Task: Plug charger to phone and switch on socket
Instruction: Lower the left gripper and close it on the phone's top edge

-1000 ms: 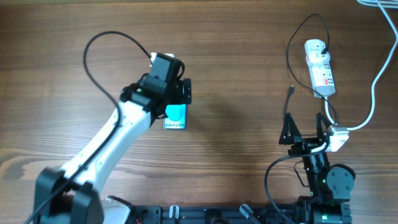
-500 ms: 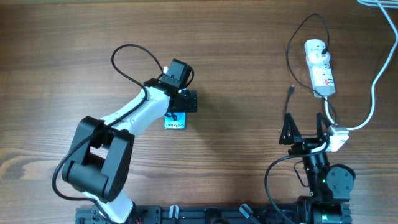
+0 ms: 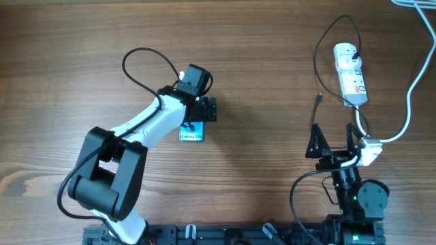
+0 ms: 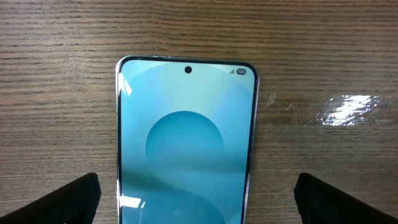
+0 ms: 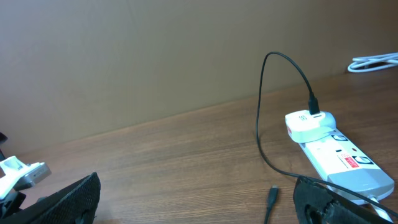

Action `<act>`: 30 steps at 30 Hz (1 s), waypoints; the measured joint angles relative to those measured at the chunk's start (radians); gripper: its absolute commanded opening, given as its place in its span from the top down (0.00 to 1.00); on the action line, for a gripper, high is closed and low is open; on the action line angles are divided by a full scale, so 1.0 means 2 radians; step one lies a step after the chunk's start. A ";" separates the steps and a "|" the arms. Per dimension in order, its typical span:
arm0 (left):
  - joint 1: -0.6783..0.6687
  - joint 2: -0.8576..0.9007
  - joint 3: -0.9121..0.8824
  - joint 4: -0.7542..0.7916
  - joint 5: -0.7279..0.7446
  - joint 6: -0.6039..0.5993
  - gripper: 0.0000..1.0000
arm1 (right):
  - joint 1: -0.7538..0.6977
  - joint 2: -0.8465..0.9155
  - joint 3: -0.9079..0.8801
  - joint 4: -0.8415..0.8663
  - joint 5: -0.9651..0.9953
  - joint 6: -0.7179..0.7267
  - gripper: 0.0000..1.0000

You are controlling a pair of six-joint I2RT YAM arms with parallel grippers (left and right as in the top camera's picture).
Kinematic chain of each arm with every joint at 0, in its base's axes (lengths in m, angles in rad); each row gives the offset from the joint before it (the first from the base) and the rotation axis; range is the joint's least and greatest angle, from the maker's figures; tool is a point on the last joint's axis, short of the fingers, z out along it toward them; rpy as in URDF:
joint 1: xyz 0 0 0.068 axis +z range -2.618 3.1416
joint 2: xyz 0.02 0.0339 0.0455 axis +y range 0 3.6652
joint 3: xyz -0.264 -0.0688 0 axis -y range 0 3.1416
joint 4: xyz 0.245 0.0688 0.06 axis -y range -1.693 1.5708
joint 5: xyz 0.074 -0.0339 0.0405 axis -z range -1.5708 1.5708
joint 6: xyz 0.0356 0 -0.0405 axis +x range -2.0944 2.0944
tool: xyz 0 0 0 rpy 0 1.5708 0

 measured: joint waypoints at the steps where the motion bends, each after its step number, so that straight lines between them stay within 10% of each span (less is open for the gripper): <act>1: 0.000 0.000 0.000 0.000 0.000 0.000 0.00 | 0.000 0.000 0.000 0.000 0.000 0.000 0.01; 30: -0.001 0.047 0.029 -0.030 -0.006 -0.003 0.00 | 0.000 0.000 0.000 0.000 0.000 0.000 0.00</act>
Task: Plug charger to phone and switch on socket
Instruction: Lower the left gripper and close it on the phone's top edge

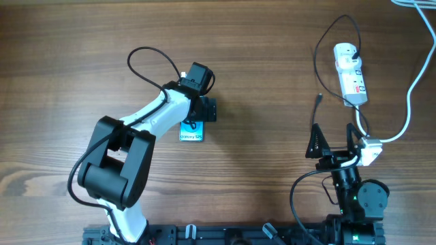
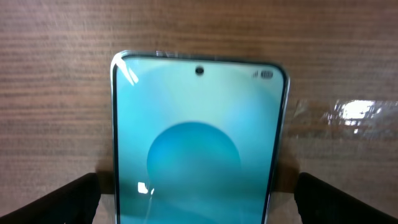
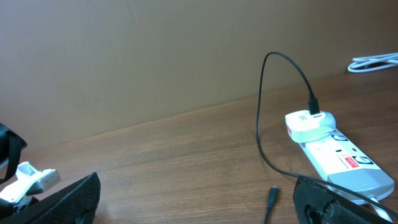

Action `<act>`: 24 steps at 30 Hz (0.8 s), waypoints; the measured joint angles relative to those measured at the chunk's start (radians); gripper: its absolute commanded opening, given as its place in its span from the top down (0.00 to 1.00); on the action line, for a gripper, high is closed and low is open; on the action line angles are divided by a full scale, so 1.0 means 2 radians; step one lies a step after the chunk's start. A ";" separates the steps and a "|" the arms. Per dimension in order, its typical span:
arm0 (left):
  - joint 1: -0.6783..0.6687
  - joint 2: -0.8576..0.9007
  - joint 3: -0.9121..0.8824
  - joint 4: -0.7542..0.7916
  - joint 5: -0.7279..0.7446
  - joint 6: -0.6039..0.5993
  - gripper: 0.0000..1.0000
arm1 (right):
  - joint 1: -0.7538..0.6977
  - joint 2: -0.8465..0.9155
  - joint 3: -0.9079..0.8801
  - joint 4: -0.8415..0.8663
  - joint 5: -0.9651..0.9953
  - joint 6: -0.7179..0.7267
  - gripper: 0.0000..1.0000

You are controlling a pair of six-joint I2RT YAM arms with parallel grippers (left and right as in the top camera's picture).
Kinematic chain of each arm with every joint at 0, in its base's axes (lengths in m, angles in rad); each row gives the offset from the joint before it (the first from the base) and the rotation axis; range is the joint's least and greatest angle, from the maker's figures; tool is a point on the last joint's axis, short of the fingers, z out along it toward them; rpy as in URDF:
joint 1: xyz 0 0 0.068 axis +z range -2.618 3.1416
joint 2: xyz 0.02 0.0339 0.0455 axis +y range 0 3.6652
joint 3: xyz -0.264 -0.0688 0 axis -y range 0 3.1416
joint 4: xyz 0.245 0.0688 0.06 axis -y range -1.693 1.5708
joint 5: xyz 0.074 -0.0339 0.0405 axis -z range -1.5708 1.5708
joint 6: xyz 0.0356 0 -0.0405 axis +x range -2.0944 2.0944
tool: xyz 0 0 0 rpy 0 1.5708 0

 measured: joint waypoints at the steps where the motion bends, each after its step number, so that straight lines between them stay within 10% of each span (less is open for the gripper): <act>1: 0.000 0.000 0.001 -0.007 0.002 0.000 0.00 | 0.000 0.000 0.000 0.000 0.000 0.000 0.01; 24: 0.000 0.000 0.004 -0.034 0.013 0.000 0.09 | 0.000 0.000 0.000 0.000 0.000 0.000 0.00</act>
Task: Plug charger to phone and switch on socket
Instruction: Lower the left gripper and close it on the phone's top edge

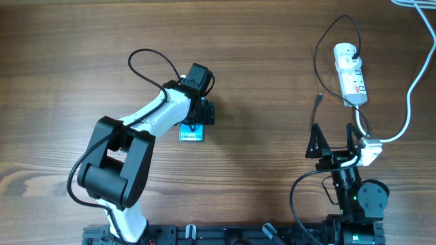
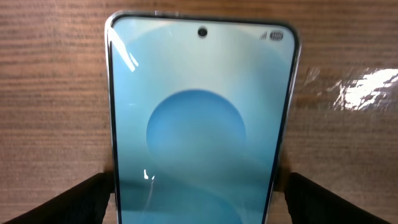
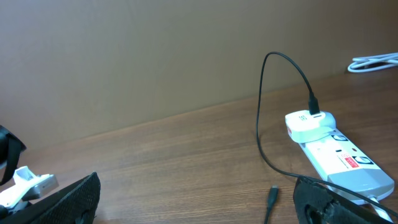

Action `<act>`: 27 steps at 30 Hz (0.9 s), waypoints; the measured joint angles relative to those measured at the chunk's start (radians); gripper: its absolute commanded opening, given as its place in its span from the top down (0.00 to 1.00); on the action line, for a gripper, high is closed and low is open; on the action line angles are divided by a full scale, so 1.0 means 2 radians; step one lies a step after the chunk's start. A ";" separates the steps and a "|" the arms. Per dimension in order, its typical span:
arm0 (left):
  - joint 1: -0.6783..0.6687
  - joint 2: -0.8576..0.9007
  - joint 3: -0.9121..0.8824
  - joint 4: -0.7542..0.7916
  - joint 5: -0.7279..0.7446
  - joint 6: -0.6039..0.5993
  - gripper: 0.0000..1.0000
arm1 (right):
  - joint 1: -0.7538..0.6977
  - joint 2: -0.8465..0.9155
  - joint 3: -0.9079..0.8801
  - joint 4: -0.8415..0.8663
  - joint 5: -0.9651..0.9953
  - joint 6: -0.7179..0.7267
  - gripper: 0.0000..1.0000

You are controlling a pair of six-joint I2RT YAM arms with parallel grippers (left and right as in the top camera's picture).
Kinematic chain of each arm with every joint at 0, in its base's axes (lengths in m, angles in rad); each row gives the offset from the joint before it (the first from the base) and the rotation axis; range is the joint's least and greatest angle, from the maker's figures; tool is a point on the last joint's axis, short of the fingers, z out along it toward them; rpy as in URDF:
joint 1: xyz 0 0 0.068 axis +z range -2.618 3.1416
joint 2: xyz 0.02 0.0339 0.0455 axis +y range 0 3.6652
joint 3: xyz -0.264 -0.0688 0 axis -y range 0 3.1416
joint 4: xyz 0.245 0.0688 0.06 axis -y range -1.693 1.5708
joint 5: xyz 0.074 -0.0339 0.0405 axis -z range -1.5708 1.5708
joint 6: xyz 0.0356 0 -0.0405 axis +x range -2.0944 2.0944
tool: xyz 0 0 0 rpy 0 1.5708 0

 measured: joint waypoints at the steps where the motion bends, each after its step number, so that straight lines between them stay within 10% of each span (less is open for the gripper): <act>1: 0.000 0.000 0.000 -0.004 0.002 0.000 0.11 | 0.000 0.000 0.000 0.000 0.000 0.000 0.01; 14: 0.000 -0.002 0.000 -0.013 0.006 -0.003 0.42 | 0.000 0.000 0.000 0.000 0.000 0.000 0.00; 27: 0.000 0.000 0.020 -0.073 0.023 -0.003 0.46 | 0.000 0.000 0.000 0.000 0.000 0.000 0.00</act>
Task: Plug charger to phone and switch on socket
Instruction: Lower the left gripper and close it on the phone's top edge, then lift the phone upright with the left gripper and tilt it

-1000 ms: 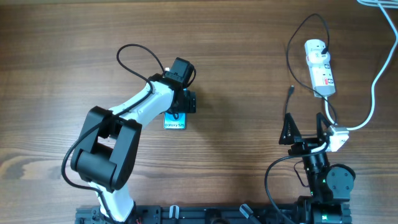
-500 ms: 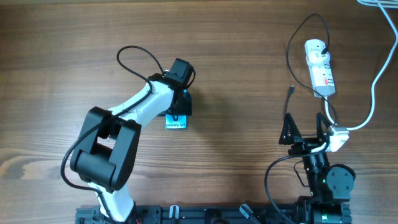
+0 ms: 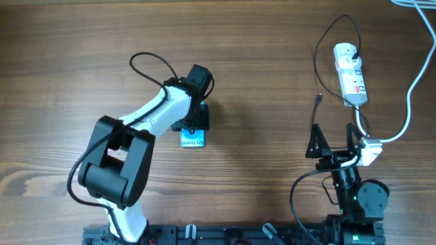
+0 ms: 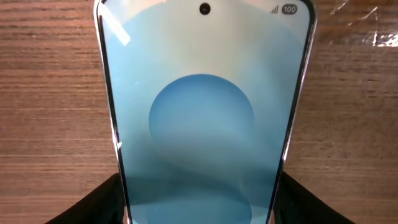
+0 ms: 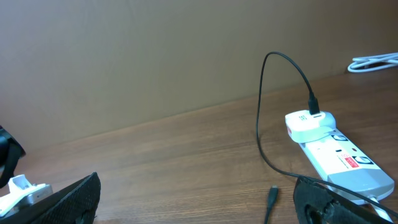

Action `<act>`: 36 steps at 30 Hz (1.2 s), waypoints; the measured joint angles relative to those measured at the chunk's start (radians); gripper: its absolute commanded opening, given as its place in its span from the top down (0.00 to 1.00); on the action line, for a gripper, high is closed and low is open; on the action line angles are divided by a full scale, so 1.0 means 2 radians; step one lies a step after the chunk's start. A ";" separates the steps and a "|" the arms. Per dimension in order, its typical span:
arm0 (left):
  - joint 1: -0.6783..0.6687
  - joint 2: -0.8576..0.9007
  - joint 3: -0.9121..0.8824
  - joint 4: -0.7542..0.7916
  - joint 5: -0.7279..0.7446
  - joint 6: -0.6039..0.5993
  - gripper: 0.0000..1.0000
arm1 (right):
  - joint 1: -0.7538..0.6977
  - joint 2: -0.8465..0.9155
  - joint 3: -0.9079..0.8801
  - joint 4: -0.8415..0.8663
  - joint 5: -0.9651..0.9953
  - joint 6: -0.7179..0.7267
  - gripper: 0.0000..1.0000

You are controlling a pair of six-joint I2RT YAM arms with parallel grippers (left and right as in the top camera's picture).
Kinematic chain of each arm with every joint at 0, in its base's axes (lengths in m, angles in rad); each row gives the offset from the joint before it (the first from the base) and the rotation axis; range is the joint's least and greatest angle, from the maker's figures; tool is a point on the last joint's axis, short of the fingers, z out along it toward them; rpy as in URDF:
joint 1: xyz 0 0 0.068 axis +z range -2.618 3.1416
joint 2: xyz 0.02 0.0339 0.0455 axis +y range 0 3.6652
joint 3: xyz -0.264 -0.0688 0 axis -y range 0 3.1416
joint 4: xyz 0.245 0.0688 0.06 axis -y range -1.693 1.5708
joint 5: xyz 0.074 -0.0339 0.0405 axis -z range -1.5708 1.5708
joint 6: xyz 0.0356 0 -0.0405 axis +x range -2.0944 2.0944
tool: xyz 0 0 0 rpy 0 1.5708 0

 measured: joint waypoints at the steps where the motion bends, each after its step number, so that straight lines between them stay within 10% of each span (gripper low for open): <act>1: 0.000 0.003 0.010 -0.014 0.002 0.000 0.46 | 0.000 0.000 0.000 0.000 0.000 0.000 0.00; 36: 0.000 0.003 0.196 -0.238 0.077 0.011 0.51 | 0.000 0.000 0.000 0.000 0.000 0.000 0.00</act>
